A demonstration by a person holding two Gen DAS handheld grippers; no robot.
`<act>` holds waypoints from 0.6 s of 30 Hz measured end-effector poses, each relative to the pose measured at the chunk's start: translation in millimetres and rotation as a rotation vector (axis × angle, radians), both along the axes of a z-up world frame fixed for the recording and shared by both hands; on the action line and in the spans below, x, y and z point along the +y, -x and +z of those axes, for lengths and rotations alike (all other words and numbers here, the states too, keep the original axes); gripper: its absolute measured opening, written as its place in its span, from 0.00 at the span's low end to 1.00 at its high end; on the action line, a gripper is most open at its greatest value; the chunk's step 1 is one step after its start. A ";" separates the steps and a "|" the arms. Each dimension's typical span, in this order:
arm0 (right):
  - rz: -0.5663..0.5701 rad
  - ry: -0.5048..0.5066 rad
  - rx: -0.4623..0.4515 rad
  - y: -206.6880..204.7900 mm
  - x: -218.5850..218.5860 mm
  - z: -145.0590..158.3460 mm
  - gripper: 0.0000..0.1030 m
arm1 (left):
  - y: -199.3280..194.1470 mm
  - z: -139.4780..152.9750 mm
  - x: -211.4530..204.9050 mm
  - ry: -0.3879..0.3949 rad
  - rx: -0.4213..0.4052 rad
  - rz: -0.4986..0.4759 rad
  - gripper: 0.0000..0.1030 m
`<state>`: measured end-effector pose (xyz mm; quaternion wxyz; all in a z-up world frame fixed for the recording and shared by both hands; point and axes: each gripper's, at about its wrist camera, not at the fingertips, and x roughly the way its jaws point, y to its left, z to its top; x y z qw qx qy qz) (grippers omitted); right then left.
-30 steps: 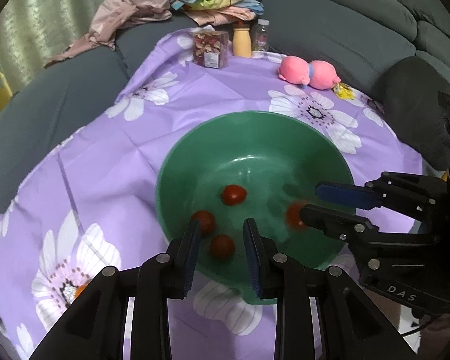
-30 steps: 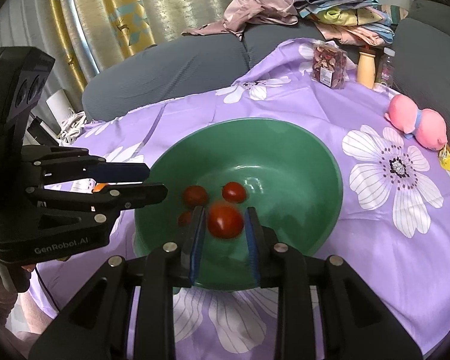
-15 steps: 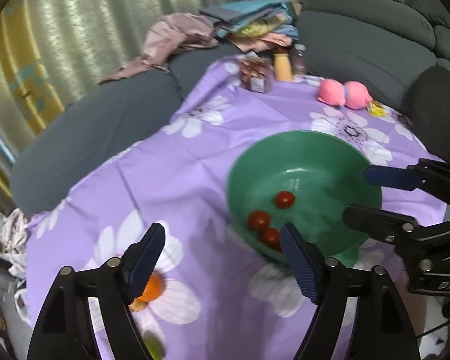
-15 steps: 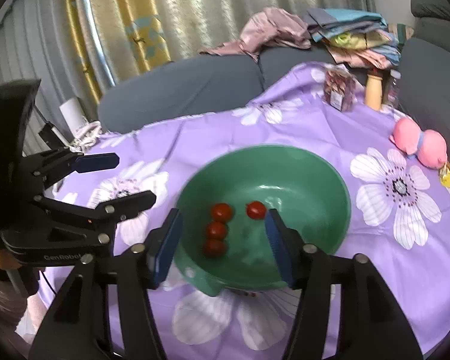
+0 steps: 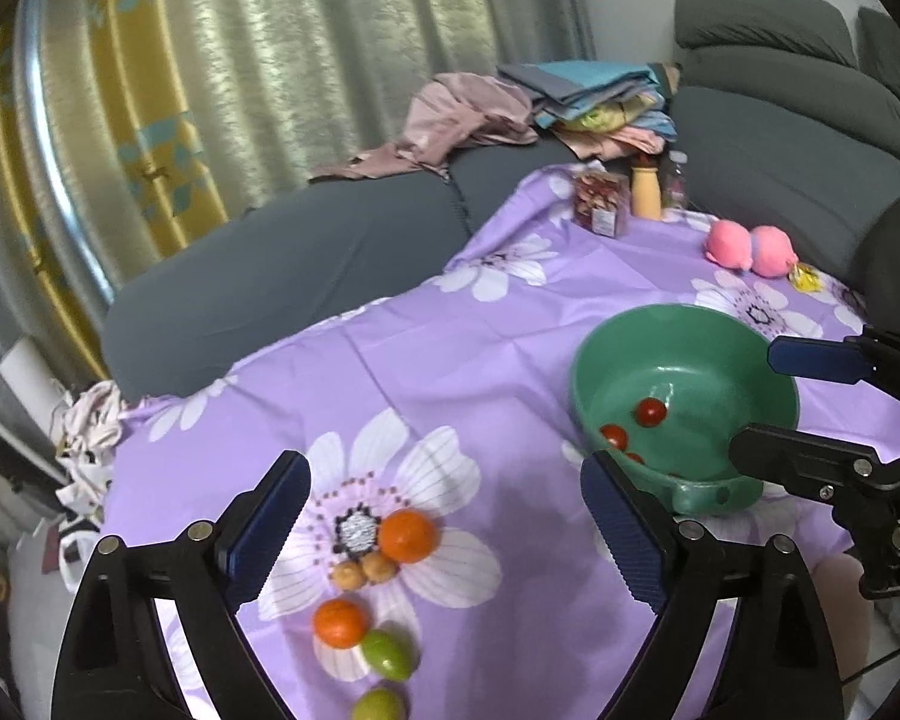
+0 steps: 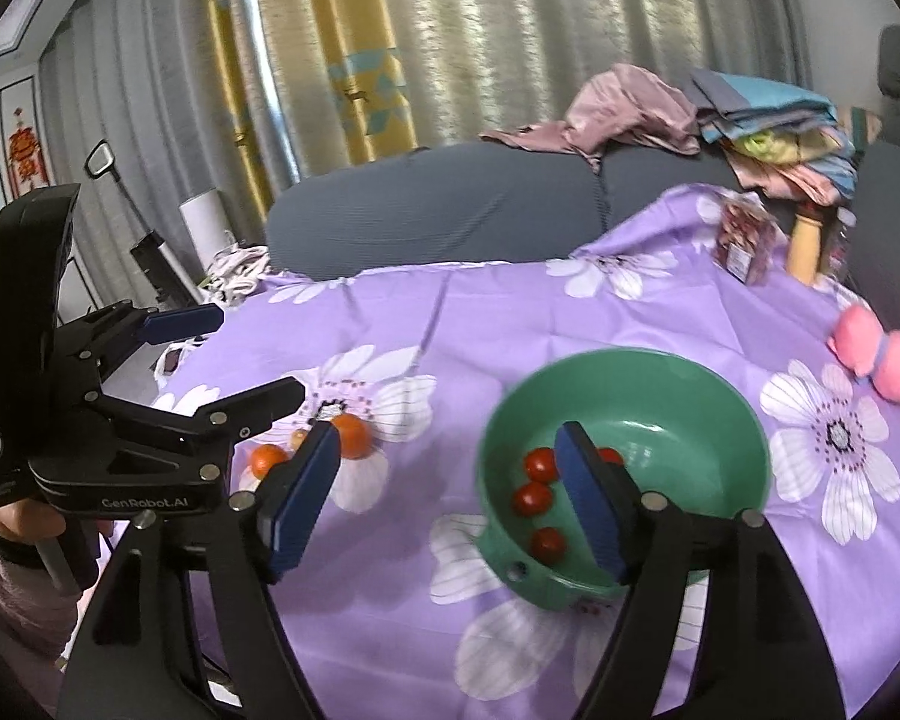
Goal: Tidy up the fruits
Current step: 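Move both tools back over the remaining fruit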
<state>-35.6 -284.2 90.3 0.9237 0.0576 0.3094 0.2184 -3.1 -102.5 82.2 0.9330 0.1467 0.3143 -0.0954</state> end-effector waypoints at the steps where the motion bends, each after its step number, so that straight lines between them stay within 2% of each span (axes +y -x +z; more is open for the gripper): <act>1: 0.007 0.003 -0.003 0.8 3.2 1.9 0.73 | 2.2 1.4 3.8 0.004 -0.006 0.006 0.89; 8: 0.050 0.024 -0.016 7.7 24.9 11.0 0.74 | 13.4 6.3 26.5 0.029 -0.028 0.038 0.91; 11: 0.065 0.033 -0.009 7.6 33.8 11.4 0.83 | 15.9 4.8 37.4 0.051 -0.014 0.041 0.91; 14: 0.081 0.041 0.000 7.8 44.2 8.9 0.84 | 15.9 -0.7 50.7 0.075 0.026 0.039 0.95; 18: 0.112 0.051 0.033 5.7 59.8 -0.1 0.84 | 12.6 -9.7 82.5 0.182 0.110 0.051 0.97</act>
